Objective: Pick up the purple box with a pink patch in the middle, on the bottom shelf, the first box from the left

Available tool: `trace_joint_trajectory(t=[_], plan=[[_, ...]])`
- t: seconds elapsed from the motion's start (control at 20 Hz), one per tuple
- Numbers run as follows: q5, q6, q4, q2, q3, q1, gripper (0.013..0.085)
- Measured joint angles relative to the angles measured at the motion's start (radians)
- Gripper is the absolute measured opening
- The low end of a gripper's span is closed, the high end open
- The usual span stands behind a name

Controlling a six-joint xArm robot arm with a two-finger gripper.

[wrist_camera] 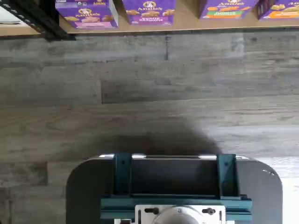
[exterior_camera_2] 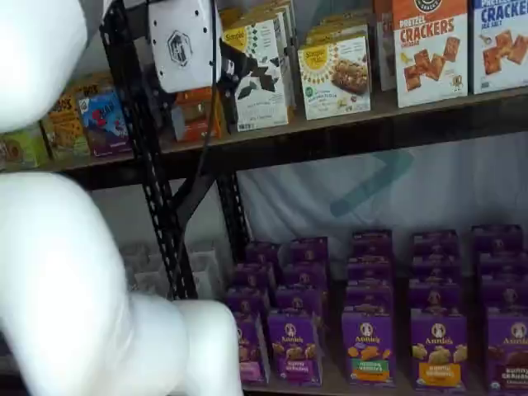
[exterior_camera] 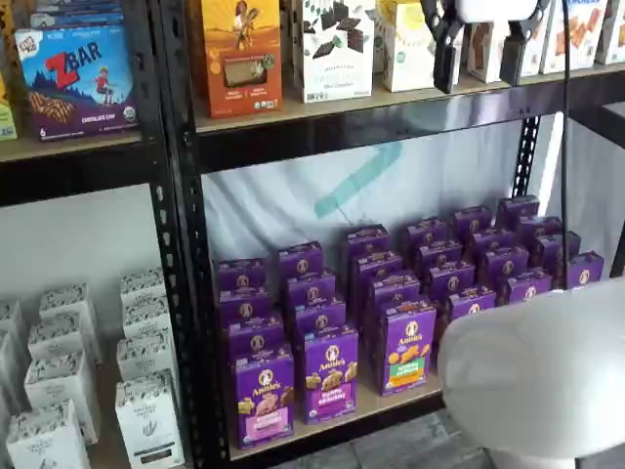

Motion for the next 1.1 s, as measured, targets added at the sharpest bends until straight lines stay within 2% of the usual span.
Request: trace_joint_trajectory(t=[0.05, 0.1, 0.15, 0.7, 0.9, 1.1], plan=[[-0.003, 0.013, -0.026, -0.002, 0.002, 0.023, 0.0850], [-0.011, 0.039, -0.081, -0.007, 0.007, 0.076, 0.0850], [-0.017, 0.048, -0.103, -0.010, 0.010, 0.091, 0.0850], [-0.056, 0.039, -0.100, -0.020, 0.041, 0.076, 0.0850], [-0.103, 0.045, -0.105, -0.025, 0.079, 0.080, 0.0850], [-0.168, 0.042, -0.090, -0.022, 0.130, 0.067, 0.0850]])
